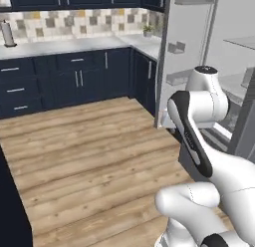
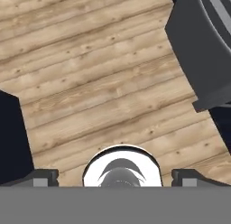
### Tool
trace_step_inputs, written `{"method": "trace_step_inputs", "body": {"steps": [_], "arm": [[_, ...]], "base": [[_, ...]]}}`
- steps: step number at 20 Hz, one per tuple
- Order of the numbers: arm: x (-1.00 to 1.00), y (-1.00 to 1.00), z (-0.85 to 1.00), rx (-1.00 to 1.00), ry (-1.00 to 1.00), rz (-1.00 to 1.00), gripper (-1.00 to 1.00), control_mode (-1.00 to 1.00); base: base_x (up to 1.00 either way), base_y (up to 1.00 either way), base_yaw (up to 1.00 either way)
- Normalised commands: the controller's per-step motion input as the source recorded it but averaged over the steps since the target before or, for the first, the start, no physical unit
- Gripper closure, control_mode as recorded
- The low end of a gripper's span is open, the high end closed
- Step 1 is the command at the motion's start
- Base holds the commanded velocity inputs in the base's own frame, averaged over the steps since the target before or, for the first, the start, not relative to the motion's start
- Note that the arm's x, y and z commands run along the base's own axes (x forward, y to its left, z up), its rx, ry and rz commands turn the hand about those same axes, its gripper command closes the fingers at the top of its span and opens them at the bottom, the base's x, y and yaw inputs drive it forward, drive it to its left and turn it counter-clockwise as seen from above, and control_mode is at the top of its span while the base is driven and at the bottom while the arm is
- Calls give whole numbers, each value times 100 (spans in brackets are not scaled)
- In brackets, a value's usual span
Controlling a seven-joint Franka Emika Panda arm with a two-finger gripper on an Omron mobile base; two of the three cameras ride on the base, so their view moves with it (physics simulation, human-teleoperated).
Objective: Take the cheese, shrimp, and onion from the fridge and place them on the plate on the dining counter to create an appetizer plate.
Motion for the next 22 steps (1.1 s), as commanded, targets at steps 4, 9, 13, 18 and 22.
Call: {"method": "trace_step_inputs", "body": {"steps": [4, 9, 13, 18, 22], "arm": [[0, 0, 0, 0, 0, 0, -100, 100], [0, 0, 0, 0, 0, 0, -100, 100], [0, 0, 0, 0, 0, 0, -100, 100], [0, 0, 0, 0, 0, 0, -100, 100], [0, 0, 0, 0, 0, 0, -100, 100]], "base": [[55, 1, -70], [61, 25, -70], [51, 44, -71], [33, 57, -68], [3, 68, -63]]}}
